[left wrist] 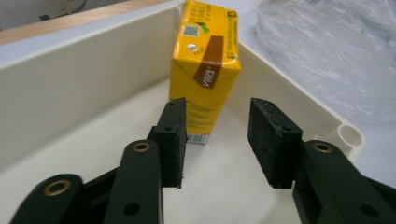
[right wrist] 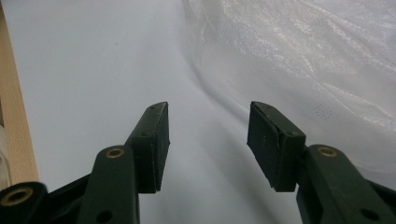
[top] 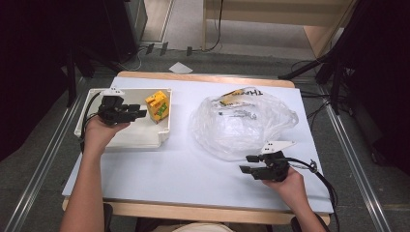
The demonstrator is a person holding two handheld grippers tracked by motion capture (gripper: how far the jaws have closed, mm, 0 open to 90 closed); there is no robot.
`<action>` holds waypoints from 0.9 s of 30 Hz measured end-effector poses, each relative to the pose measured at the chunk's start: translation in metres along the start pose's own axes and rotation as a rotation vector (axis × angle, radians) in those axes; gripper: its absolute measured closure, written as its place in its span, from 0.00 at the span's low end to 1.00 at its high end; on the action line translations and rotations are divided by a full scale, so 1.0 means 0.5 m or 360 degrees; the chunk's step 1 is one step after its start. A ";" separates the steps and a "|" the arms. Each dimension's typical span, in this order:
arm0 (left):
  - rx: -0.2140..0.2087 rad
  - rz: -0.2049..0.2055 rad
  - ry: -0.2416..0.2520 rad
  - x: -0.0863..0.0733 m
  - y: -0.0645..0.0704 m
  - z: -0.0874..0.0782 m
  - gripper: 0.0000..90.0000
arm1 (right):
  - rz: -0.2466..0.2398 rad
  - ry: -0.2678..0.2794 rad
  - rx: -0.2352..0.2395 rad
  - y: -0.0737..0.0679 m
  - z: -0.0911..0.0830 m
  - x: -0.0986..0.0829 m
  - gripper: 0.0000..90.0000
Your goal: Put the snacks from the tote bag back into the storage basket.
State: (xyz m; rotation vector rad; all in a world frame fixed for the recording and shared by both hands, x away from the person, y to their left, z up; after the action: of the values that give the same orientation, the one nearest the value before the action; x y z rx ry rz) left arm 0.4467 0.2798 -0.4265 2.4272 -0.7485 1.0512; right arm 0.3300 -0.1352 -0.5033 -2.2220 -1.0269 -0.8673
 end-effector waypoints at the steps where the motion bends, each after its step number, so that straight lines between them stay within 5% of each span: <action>1: 0.0005 0.0002 -0.0008 -0.003 0.001 -0.001 0.68 | -0.0002 0.0003 -0.0001 0.001 0.000 0.001 0.56; 12: -0.0012 0.0019 0.0022 -0.014 0.021 0.009 1.00 | -0.0004 0.0012 0.0006 0.004 0.004 0.005 0.57; 27: -0.0031 0.0014 -0.0007 -0.025 0.031 0.052 1.00 | -0.0025 0.0011 0.0009 0.003 0.006 0.005 0.58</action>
State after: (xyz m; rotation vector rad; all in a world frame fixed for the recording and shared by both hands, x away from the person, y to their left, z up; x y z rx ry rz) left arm 0.4440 0.2575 -0.4505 2.4124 -0.7679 1.0376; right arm 0.3335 -0.1327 -0.5036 -2.2074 -1.0434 -0.8776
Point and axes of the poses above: each handheld gripper's, and its own axes: z roughly forward along the jaws, x roughly out of its top, y roughly to its right, the point moved 7 cm from there along z, roughly forward along the jaws, and after that the axes turned 1 degree about -z, right-handed, at the moved point
